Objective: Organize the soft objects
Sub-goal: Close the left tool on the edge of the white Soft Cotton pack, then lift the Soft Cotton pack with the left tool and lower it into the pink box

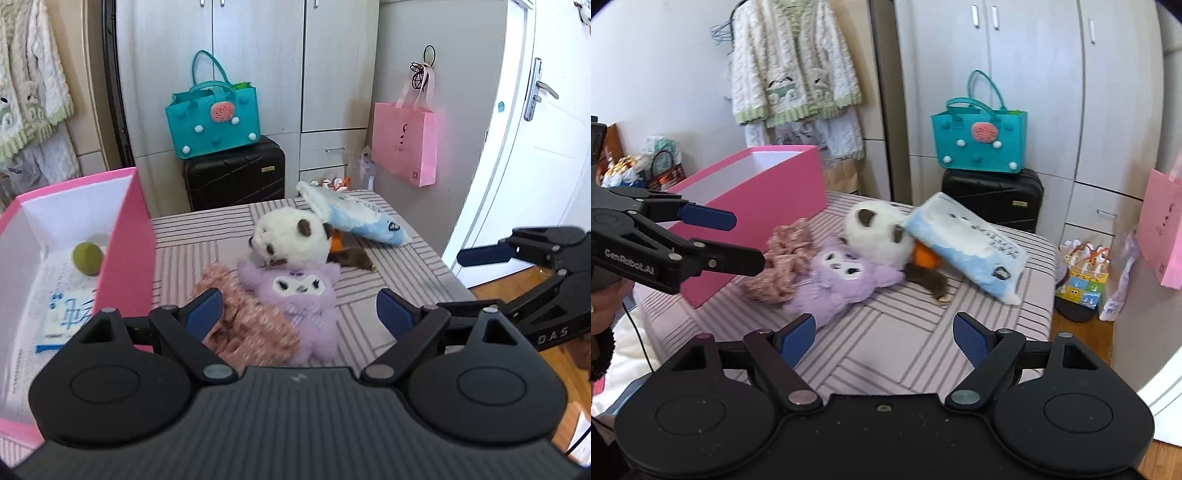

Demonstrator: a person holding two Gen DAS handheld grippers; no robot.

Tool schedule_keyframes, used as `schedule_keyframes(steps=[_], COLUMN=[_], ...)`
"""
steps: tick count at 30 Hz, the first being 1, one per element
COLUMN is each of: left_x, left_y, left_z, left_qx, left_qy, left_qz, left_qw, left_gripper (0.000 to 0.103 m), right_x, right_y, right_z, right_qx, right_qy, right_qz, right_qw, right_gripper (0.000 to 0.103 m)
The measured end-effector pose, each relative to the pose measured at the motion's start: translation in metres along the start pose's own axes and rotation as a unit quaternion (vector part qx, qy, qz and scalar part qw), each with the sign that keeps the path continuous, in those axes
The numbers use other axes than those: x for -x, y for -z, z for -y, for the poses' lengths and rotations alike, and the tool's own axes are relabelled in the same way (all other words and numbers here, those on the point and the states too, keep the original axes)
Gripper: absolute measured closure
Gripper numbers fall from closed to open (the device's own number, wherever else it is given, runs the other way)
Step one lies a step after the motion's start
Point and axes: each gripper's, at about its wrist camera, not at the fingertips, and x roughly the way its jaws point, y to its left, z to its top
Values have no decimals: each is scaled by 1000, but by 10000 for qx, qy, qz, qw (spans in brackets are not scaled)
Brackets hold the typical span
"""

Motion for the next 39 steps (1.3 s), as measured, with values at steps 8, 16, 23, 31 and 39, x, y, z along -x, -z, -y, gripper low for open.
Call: schedule_keyframes(steps=[8, 16, 23, 31, 39], left_x=[-39, -115, -168, -185, -188], left_y=[-59, -99, -102, -98, -97], left_z=[11, 10, 3, -3, -1], left_qx=[68, 805, 1209, 1527, 1509], left_qy=[598, 413, 174, 370, 556], left_qz=[-199, -510, -1049, -1372, -1395], left_qw=[9980, 9946, 9869, 9780, 9771], left_gripper=[16, 34, 42, 42, 78], right_x=[-18, -70, -106, -127, -136], right_y=[-13, -25, -22, -29, -38], right_z=[58, 134, 156, 171, 174], right_qx=[-801, -2185, -2896, -3092, -2884], right_qy=[90, -379, -827, -982, -1062], right_qz=[93, 61, -160, -497, -743], right_qw=[9967, 9751, 9534, 9446, 9487], right_gripper=[17, 18, 20, 22, 47])
